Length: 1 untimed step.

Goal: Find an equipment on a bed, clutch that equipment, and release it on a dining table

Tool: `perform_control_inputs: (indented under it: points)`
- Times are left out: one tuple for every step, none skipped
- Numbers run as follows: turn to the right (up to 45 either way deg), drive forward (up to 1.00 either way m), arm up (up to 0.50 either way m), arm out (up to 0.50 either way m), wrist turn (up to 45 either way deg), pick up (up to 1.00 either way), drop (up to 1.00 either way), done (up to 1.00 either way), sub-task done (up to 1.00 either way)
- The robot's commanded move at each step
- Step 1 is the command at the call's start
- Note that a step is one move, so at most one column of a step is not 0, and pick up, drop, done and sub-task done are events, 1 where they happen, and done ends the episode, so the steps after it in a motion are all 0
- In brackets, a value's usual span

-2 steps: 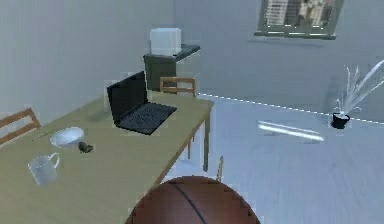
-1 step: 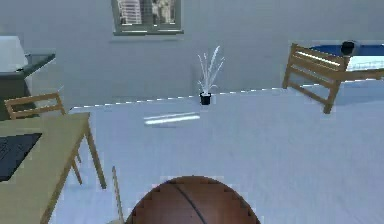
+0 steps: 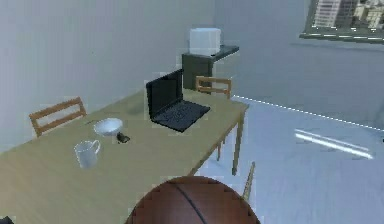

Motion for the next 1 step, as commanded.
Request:
perform_control_inputs:
  points:
    - [-45.0, 0.00, 0.00, 0.00, 0.0, 0.00, 0.00, 0.00, 0.00]
